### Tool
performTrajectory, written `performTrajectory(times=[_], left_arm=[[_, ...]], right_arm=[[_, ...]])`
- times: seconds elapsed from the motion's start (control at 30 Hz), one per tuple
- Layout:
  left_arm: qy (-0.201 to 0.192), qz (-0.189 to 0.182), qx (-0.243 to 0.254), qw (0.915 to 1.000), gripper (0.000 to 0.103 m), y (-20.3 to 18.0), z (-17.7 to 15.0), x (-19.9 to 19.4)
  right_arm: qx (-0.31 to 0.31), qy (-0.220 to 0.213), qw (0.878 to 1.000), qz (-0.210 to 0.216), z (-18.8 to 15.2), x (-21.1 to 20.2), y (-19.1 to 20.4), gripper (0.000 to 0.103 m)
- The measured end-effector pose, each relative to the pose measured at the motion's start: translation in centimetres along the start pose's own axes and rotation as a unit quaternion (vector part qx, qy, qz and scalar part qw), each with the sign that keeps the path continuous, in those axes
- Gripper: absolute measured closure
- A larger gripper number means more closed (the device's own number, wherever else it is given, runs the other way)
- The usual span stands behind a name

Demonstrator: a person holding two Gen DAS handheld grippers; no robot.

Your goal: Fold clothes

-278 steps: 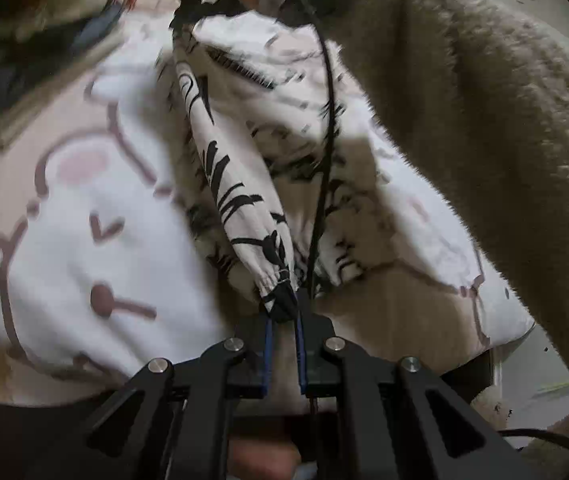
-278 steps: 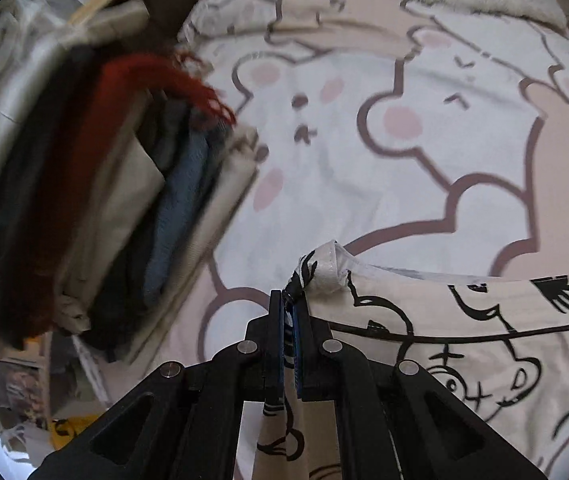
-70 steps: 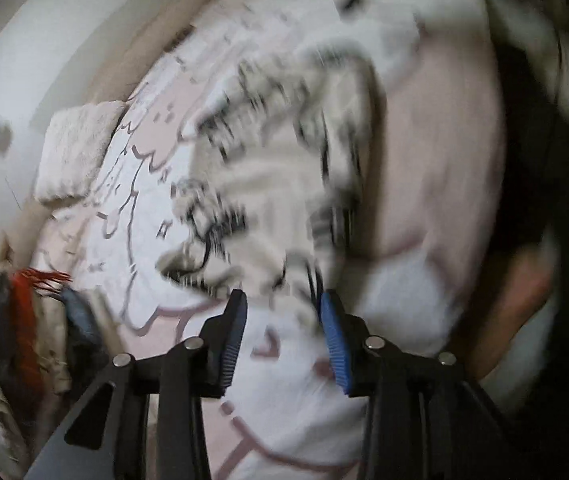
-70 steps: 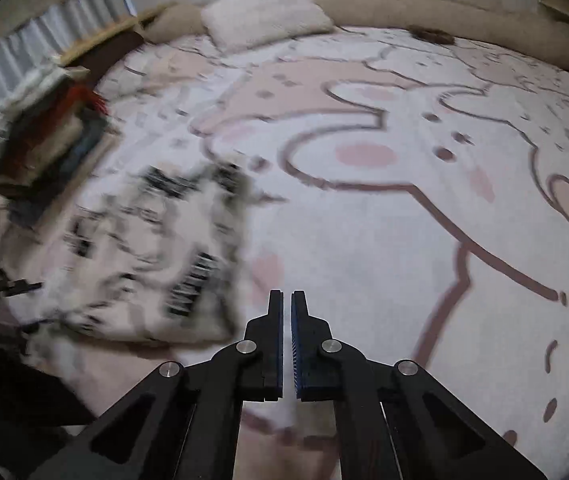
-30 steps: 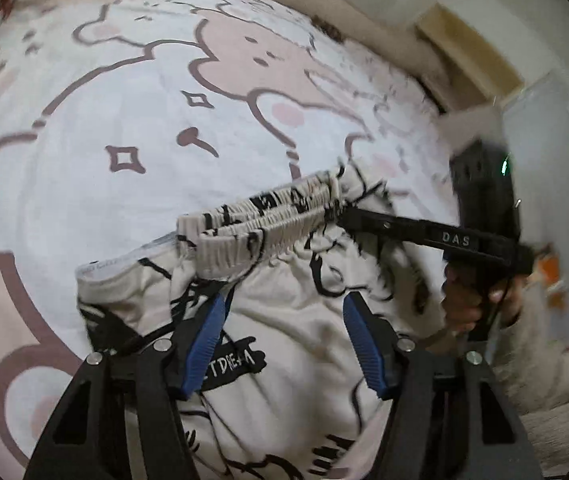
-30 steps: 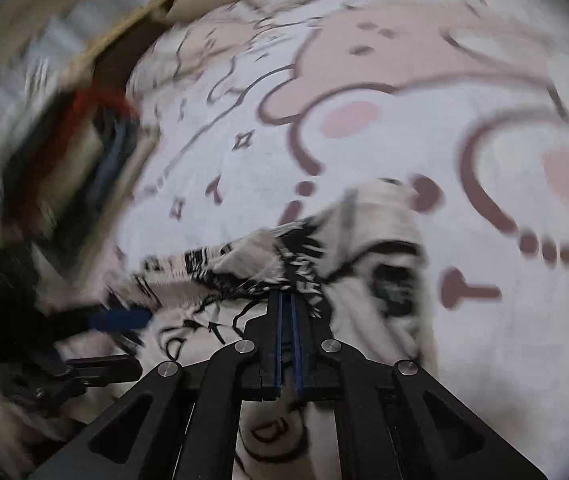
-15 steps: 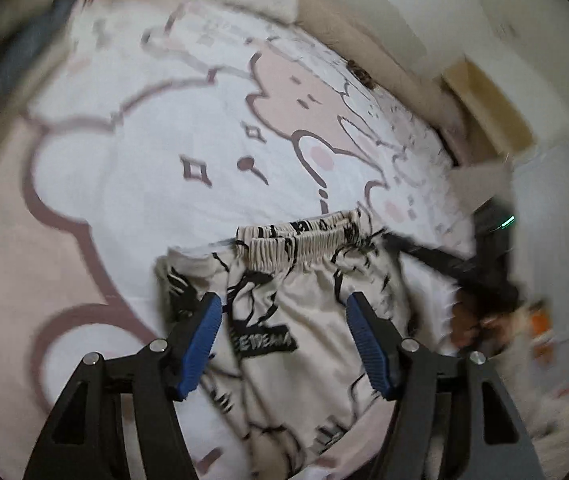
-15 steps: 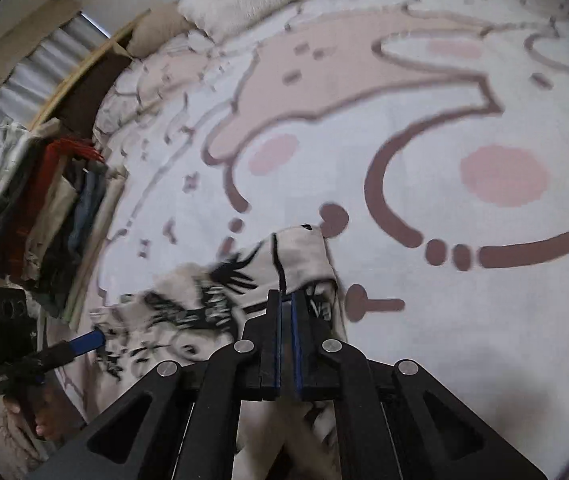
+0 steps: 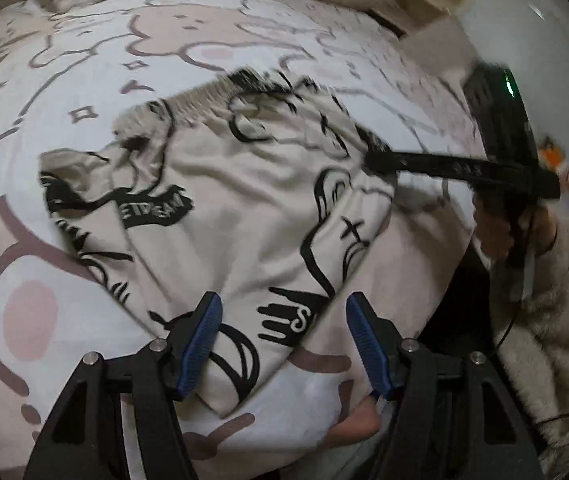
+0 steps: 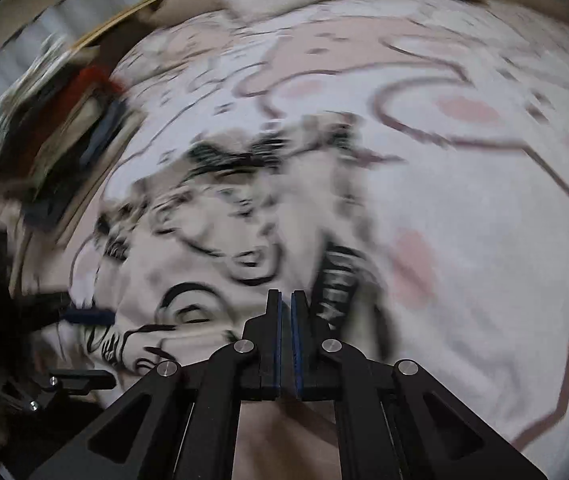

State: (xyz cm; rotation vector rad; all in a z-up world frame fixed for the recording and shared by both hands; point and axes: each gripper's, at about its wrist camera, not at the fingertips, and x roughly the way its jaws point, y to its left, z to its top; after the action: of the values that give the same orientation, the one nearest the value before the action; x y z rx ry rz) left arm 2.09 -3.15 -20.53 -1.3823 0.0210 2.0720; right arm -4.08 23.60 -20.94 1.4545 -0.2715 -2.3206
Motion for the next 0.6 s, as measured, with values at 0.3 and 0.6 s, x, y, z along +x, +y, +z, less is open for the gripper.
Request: performTrajectory(times=[0.3, 0.6], left_arm=[[-0.077, 0.169, 0.239, 0.953, 0.039, -8.5, -2.1, -1.6], [-0.025, 0.394, 0.444, 0.8044, 0.038, -11.1, -7.6, 5.2]], right_arm=[[-0.177, -0.022, 0.977, -0.12, -3.9, -2.7, 4.4, 0.099], [-0.198, -0.032, 0.968, -0.151, -6.0, -3.3, 4.7, 0.095]])
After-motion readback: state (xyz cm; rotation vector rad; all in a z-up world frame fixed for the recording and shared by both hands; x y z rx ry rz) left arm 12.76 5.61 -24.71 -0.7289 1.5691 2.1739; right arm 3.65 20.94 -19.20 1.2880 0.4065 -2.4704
